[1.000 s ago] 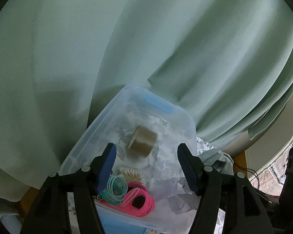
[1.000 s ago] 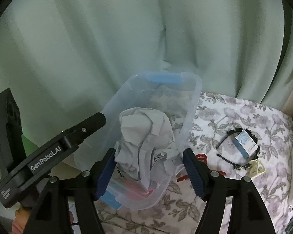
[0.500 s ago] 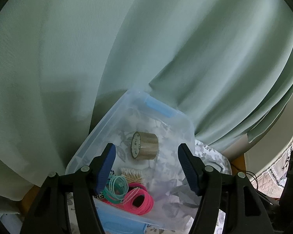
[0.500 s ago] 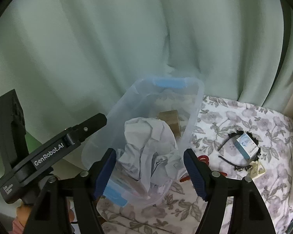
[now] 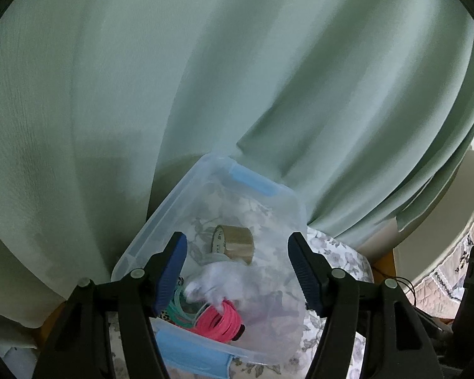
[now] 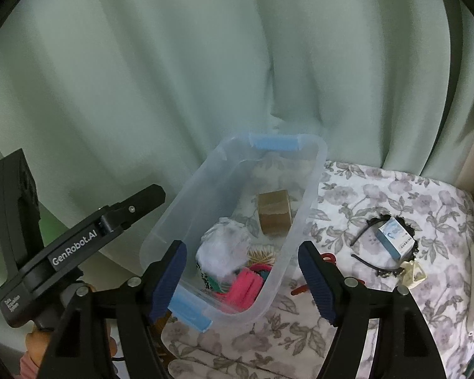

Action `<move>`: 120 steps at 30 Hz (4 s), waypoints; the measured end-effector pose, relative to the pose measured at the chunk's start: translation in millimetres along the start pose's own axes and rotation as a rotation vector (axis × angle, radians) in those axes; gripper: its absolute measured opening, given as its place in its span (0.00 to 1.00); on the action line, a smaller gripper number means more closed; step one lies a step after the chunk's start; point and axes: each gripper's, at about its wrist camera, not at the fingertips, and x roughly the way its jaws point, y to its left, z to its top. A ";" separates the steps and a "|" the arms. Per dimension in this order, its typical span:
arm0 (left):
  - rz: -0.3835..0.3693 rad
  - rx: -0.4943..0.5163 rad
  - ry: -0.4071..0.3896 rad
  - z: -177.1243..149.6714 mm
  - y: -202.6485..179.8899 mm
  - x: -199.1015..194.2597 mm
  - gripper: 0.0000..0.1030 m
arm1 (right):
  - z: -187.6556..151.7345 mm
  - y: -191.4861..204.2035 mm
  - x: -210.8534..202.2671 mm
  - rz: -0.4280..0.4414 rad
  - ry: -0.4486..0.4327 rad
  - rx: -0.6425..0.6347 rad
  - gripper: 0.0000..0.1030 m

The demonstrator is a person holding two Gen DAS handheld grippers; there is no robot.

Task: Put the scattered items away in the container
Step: 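Open both tools to drop tape roll and grey paper into the box, then move both tools back toward the red claw clip and cream claw clip, then grasp the red claw clip with left tool while right tool grasps the cream claw clip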

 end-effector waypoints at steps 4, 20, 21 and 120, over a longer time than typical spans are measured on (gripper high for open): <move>-0.001 0.021 -0.009 -0.8 -9.9 -6.4 0.66 | -0.9 -3.1 -10.2 0.002 -0.016 0.009 0.74; -0.027 0.195 -0.036 -21.1 -98.6 -32.7 0.66 | -28.4 -41.2 -78.0 0.021 -0.146 0.107 0.74; -0.031 0.208 -0.039 -22.7 -105.1 -33.3 0.66 | -30.1 -44.3 -82.6 0.019 -0.157 0.115 0.74; 0.055 0.507 0.506 -189.2 -134.4 235.7 0.20 | -95.1 -277.8 95.9 -0.221 0.134 0.402 0.46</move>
